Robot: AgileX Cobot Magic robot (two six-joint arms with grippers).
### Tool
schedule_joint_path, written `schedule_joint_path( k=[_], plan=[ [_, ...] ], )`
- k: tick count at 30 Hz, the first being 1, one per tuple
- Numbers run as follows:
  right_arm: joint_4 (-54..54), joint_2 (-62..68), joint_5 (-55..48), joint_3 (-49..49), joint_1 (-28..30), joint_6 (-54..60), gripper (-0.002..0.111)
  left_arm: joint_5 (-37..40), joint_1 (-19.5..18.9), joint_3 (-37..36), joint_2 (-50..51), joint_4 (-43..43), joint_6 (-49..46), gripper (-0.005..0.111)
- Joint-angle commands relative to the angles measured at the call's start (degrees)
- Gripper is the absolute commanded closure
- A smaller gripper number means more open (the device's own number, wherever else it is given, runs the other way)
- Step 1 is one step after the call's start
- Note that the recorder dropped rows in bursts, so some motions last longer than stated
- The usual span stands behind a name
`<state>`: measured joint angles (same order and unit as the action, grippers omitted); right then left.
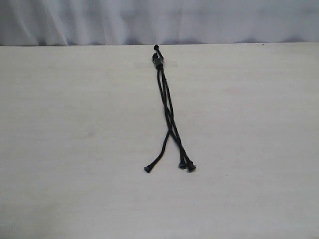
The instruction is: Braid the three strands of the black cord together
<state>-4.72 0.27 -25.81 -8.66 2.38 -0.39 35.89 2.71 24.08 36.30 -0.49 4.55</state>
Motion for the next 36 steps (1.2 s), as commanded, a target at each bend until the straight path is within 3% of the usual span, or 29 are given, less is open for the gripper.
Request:
schedule_joint_path(
  k=[1,27,36],
  plan=[
    [0.9,-0.3,2.0,5.3,0.4,-0.9,0.104,-0.6,-0.2,-0.4,-0.3,-0.2,0.2,0.107],
    [0.9,-0.3,5.4,8.7,0.4,-0.9,0.104,-0.7,-0.2,-0.4,-0.9,2.1,-0.9,0.107],
    [0.9,-0.3,5.4,8.7,0.1,-0.9,0.104,-6.8,-10.1,-10.3,-18.0,5.7,-0.7,0.107]
  ],
)
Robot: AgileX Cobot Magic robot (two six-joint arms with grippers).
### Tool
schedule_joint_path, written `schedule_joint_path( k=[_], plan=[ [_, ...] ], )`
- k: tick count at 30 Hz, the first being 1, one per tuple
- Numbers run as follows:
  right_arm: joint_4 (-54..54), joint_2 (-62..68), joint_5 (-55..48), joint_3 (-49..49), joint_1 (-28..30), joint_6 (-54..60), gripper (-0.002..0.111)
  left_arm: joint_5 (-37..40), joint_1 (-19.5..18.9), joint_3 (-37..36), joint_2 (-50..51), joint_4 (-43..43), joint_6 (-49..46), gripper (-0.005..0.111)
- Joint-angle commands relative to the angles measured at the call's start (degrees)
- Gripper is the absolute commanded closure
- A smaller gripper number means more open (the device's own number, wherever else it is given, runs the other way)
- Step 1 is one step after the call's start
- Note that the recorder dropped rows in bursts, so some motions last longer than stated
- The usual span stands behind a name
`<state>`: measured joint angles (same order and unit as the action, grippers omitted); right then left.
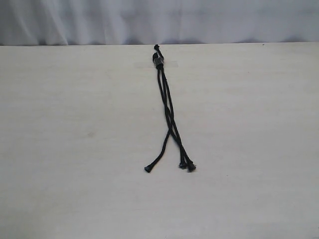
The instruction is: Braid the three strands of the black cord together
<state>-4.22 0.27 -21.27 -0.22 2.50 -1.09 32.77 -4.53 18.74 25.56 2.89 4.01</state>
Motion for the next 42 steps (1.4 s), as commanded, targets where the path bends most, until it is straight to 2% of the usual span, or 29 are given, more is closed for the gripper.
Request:
schedule_joint_path(
  k=[1,4,9,13,23,29,42],
  plan=[
    [0.4,-0.3,0.8,0.2,0.0,-0.2,0.104,-4.3,-3.1,-6.7,-9.9,2.6,-0.1,0.107],
    [0.4,-0.3,0.8,0.2,0.0,-0.2,0.104,-10.2,-3.1,-9.9,-17.6,3.8,0.0,0.107],
    [0.4,-0.3,0.8,0.2,0.0,-0.2,0.104,-10.6,-3.1,-15.2,-25.6,4.1,0.0,0.107],
    [0.4,-0.3,0.8,0.2,0.0,-0.2,0.104,-11.9,-3.1,-18.7,-25.6,3.9,0.1,0.107],
    [0.4,-0.3,0.8,0.2,0.0,-0.2,0.104,-13.0,-3.1,-18.7,-25.6,3.4,0.6,0.107],
    [0.4,-0.3,0.8,0.2,0.0,-0.2,0.104,-13.0,-3.1,-18.7,-25.6,-2.1,-5.9,0.107],
    [0.4,-0.3,0.8,0.2,0.0,-0.2,0.104,-13.0,-3.1,-18.7,-25.6,-2.1,-5.9,0.107]
  ],
)
